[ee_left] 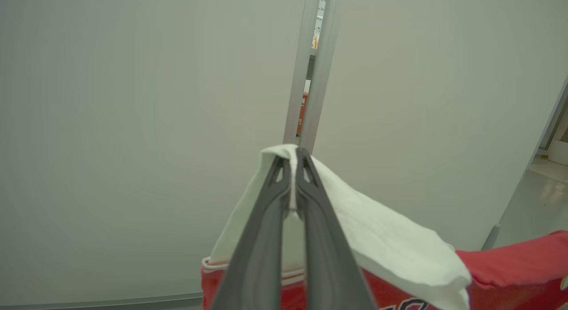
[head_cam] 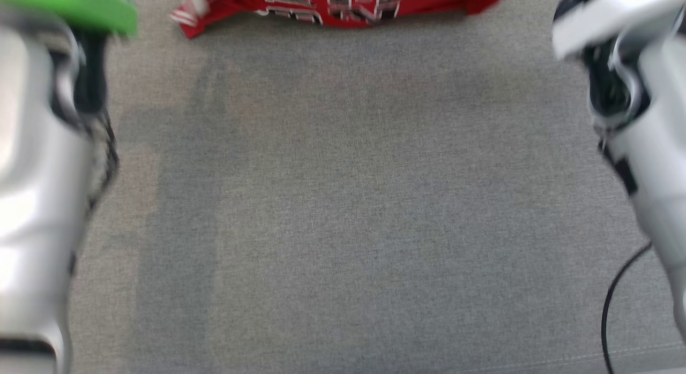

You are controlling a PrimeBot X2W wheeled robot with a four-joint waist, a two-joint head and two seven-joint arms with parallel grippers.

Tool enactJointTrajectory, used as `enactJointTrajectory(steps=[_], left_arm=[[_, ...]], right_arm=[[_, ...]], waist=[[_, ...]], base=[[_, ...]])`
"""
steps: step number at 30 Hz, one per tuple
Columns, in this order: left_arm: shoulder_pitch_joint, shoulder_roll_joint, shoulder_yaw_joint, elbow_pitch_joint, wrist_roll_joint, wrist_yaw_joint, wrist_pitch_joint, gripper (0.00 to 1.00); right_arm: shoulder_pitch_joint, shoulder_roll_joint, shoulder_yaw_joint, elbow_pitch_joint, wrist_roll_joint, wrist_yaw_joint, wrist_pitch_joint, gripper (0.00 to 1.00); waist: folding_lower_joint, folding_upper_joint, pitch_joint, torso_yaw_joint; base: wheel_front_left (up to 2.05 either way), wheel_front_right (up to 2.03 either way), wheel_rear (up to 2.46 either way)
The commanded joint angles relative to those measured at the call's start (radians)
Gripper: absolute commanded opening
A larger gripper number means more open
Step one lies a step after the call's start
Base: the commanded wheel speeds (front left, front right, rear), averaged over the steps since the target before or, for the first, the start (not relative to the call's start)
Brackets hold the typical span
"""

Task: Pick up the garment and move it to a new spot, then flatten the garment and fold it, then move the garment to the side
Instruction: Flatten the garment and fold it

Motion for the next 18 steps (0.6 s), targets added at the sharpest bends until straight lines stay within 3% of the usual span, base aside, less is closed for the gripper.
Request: enactJointTrajectory(steps=[1,4,10,18], left_arm=[[0.106,0.004,0.028,-0.069,0.011,0.029,-0.002,0.00],[0.364,-0.007,0.072,-0.243,0.035,0.094,-0.002,0.00],[0.759,-0.023,0.109,-0.489,0.035,0.166,-0.003,0.00],[1.064,-0.026,0.078,-0.649,0.055,0.231,0.007,0.00]], right_arm=[[0.083,-0.014,0.002,-0.036,0.026,0.000,-0.012,0.00],[0.268,-0.042,0.001,-0.122,0.062,0.000,-0.018,0.00],[0.584,-0.051,-0.024,-0.257,0.094,0.000,-0.010,0.00],[0.888,-0.001,-0.118,-0.359,0.065,0.000,0.018,0.00]], waist=[[0.0000,0.0000,-0.044,0.007],[0.0000,0.0000,-0.073,0.020],[0.0000,0.0000,-0.119,0.031],[0.0000,0.0000,-0.175,0.038]], base=[[0.00,0.00,0.00],[0.00,0.00,0.00],[0.00,0.00,0.00],[0.00,0.00,0.00]])
